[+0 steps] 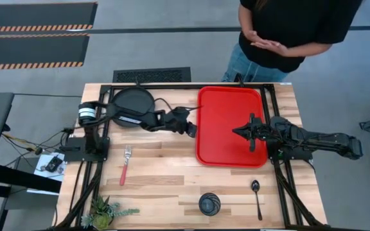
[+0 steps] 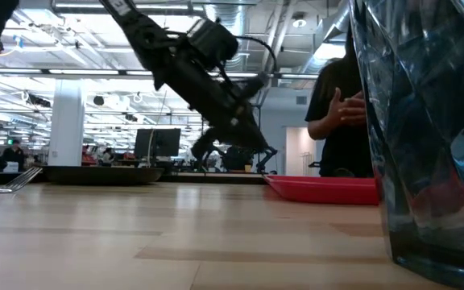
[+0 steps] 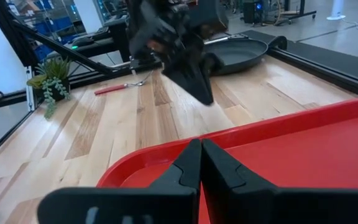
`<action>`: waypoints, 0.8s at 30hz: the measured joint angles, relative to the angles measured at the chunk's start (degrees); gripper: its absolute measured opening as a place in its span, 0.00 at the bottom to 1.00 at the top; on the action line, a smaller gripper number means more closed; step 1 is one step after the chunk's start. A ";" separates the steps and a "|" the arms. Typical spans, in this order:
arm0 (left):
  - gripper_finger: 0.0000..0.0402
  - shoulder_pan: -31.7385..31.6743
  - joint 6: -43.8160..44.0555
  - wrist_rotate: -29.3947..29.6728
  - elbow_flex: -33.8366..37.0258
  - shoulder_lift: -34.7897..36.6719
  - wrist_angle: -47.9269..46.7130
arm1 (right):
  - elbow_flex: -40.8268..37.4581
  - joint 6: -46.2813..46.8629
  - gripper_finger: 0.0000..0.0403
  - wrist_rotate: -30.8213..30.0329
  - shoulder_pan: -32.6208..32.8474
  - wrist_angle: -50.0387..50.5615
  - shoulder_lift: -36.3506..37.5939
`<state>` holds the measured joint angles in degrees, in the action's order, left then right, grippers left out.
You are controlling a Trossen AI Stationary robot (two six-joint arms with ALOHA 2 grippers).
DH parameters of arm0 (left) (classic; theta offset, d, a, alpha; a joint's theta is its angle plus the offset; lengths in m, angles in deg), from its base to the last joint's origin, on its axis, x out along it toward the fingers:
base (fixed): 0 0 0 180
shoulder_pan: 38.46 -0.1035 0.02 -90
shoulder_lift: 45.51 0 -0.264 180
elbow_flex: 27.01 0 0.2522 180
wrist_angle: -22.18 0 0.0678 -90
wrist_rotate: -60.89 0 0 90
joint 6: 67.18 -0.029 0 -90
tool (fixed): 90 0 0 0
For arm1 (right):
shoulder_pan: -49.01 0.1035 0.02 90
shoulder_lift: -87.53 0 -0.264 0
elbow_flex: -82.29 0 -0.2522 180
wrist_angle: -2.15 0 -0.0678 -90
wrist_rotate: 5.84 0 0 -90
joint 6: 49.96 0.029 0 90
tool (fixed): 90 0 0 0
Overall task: Pick and place plate/cup/fork/spoon on tray
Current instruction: Move the orange tray to the center of the table
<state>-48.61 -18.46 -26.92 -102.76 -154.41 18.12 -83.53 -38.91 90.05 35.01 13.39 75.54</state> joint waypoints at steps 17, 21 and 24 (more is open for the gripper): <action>0.37 -0.97 0.04 7.41 -8.12 -5.16 -11.07 | 0.01 -0.01 0.08 0.02 0.00 -0.02 -0.01; 0.39 -1.64 0.10 5.86 -8.04 -7.38 -8.73 | 0.00 0.00 0.08 0.04 0.00 0.01 0.00; 0.39 -2.20 1.47 4.31 -8.20 -8.89 -6.25 | 0.00 -0.01 0.08 0.06 0.00 0.04 -0.02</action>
<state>-50.81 -16.99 -22.61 -110.96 -163.31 11.87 -83.53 -38.92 90.11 35.01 13.43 75.52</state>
